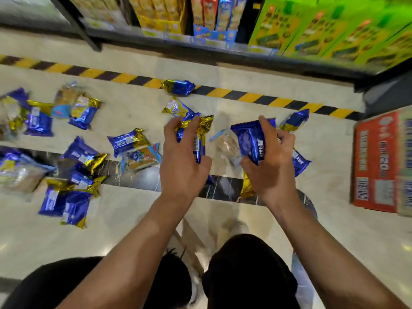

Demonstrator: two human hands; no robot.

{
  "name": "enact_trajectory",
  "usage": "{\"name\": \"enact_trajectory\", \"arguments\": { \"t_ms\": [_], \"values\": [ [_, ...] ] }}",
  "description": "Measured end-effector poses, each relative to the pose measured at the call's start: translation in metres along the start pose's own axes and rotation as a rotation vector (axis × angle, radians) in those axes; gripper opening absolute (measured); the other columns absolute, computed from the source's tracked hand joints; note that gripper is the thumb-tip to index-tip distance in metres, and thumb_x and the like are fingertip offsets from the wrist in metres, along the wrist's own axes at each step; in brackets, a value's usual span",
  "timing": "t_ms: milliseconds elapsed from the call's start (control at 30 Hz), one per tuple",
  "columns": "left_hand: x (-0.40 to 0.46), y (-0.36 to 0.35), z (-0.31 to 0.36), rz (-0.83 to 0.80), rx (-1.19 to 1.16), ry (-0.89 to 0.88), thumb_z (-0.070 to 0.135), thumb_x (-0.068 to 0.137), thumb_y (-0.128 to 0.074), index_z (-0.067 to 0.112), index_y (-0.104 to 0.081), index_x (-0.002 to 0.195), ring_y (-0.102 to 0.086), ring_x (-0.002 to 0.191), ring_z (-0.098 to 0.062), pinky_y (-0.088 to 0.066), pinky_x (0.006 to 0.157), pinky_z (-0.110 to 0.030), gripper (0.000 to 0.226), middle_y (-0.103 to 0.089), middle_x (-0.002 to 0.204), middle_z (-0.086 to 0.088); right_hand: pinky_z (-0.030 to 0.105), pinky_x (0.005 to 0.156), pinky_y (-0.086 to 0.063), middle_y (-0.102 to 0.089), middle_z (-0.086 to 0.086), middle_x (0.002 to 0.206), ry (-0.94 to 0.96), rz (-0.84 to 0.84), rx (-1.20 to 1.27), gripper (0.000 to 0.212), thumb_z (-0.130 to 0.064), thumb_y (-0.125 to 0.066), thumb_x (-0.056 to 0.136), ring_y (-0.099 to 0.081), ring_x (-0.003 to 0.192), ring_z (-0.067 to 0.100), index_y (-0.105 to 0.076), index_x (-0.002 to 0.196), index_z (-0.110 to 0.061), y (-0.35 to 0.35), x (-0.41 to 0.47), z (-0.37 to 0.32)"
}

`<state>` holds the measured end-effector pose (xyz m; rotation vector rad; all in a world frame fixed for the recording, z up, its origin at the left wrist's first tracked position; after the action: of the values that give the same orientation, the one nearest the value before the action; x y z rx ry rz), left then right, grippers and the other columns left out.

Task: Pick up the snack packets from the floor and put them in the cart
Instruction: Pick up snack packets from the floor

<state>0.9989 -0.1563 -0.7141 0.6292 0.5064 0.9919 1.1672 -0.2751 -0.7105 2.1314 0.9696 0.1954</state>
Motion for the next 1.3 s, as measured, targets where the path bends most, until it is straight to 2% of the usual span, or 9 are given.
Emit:
{"name": "enact_trajectory", "arguments": {
  "t_ms": [133,300,367,467,533,633,833,1033,1300],
  "values": [
    [-0.022,0.075,0.066,-0.032,-0.025,0.034,0.018,0.074,-0.065,0.032,-0.039,0.148,-0.042,0.132,-0.017,-0.043,0.088,-0.025,0.080,-0.021,0.152,0.003,0.022,0.081,-0.053,-0.032,0.002,0.136,-0.040,-0.037,0.014,0.087,-0.013,-0.074,0.077,-0.048,0.093,0.001,-0.032,0.151,-0.032,0.058,-0.033,-0.078],
    [-0.044,0.203,0.161,0.015,-0.015,0.063,0.012,0.077,-0.068,0.028,-0.039,0.150,-0.038,0.133,-0.013,-0.045,0.088,-0.025,0.081,-0.021,0.154,-0.001,0.015,0.077,-0.052,-0.035,0.005,0.131,-0.019,-0.032,0.050,0.086,-0.010,-0.073,0.078,-0.052,0.096,0.006,-0.034,0.151,-0.027,0.153,-0.071,-0.199],
    [-0.052,0.251,0.199,0.037,-0.010,0.063,0.010,0.077,-0.069,0.028,-0.039,0.150,-0.034,0.127,0.001,-0.042,0.084,-0.022,0.081,-0.022,0.153,-0.002,0.023,0.077,-0.057,-0.037,0.008,0.128,0.045,0.009,0.075,0.086,-0.006,-0.074,0.075,-0.055,0.096,0.007,-0.038,0.150,-0.023,0.187,-0.082,-0.246],
    [-0.064,0.309,0.251,0.056,-0.016,0.051,0.009,0.077,-0.069,0.025,-0.039,0.150,-0.024,0.106,0.020,-0.035,0.081,-0.013,0.080,-0.023,0.153,-0.003,0.007,0.077,-0.050,-0.036,0.008,0.128,0.128,0.034,0.123,0.084,-0.002,-0.074,0.074,-0.050,0.099,-0.007,-0.040,0.149,-0.019,0.226,-0.094,-0.308],
    [-0.072,0.342,0.275,0.068,-0.026,0.055,0.012,0.078,-0.069,0.027,-0.037,0.151,-0.034,0.115,0.011,-0.042,0.082,-0.021,0.081,-0.020,0.153,0.000,0.006,0.079,-0.047,-0.030,0.000,0.129,0.067,-0.025,0.179,0.085,-0.007,-0.073,0.078,-0.047,0.098,-0.012,-0.034,0.150,-0.029,0.246,-0.100,-0.345],
    [-0.085,0.388,0.297,0.113,-0.068,0.089,0.016,0.077,-0.067,0.030,-0.036,0.150,-0.041,0.129,-0.015,-0.047,0.092,-0.031,0.080,-0.021,0.152,0.001,0.025,0.083,-0.055,-0.029,-0.001,0.132,0.116,-0.061,0.197,0.084,-0.015,-0.073,0.081,-0.054,0.095,0.003,-0.031,0.151,-0.034,0.268,-0.115,-0.399],
    [-0.130,0.459,0.317,0.217,-0.049,0.067,0.013,0.078,-0.066,0.027,-0.036,0.147,-0.043,0.126,-0.015,-0.048,0.090,-0.030,0.077,-0.023,0.148,0.001,0.015,0.076,-0.048,-0.030,-0.001,0.129,0.213,-0.044,0.236,0.084,-0.015,-0.073,0.082,-0.045,0.092,-0.015,-0.029,0.151,-0.034,0.285,-0.153,-0.464],
    [-0.181,0.510,0.326,0.400,-0.069,0.157,0.011,0.075,-0.065,0.025,-0.039,0.144,-0.046,0.122,-0.015,-0.048,0.093,-0.031,0.075,-0.029,0.145,0.000,0.022,0.078,-0.052,-0.031,-0.001,0.131,0.395,-0.178,0.212,0.087,-0.013,-0.075,0.079,-0.052,0.106,0.010,-0.031,0.150,-0.036,0.279,-0.190,-0.504],
    [-0.252,0.525,0.330,0.642,-0.111,0.353,0.007,0.078,-0.071,0.030,-0.034,0.147,-0.046,0.129,-0.014,-0.050,0.098,-0.031,0.081,-0.024,0.149,0.007,0.032,0.083,-0.058,-0.028,-0.005,0.129,0.543,-0.404,0.191,0.087,-0.017,-0.076,0.080,-0.051,0.104,0.009,-0.029,0.150,-0.037,0.279,-0.229,-0.520]
  ]
}}
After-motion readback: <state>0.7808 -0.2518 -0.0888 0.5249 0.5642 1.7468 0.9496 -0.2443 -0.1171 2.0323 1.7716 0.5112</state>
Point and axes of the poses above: each hand's wrist, its own x-axis towards the middle knuckle, its own y-axis out of the back of the hand, z = x × y, the point moved 7 cm from there along x, towards the middle knuckle
